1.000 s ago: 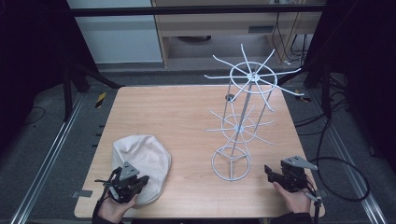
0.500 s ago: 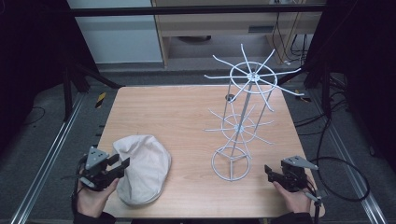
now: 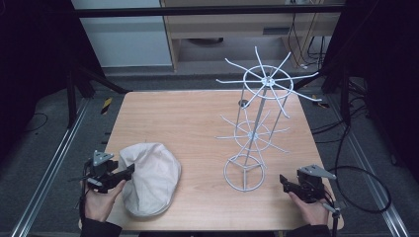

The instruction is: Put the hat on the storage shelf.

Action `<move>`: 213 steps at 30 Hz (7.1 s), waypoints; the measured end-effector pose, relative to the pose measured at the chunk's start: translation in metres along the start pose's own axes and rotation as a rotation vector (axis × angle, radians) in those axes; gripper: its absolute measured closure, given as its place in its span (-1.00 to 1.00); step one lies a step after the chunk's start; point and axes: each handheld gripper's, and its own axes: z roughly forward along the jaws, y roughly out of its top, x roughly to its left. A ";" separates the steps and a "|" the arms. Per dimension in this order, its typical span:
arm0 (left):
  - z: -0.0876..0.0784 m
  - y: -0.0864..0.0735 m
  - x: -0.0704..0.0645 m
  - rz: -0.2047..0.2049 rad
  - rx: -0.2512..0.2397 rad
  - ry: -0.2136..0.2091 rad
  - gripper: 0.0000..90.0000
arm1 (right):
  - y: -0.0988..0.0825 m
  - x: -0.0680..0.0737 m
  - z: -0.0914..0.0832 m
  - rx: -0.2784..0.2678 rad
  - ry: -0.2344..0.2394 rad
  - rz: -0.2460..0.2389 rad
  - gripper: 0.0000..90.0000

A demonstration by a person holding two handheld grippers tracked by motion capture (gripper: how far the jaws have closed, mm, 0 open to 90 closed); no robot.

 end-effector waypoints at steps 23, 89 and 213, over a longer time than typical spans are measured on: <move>0.029 0.002 0.004 -0.033 0.080 -0.031 0.95 | 0.001 0.002 0.001 0.006 0.008 -0.001 -0.31; -0.132 0.075 -0.058 0.021 -0.793 -0.466 0.97 | 0.001 0.004 -0.001 -0.057 0.037 -0.035 -0.37; -0.083 0.062 -0.111 0.199 -0.558 -0.540 -0.17 | 0.001 0.004 -0.001 -0.056 0.048 -0.035 -0.41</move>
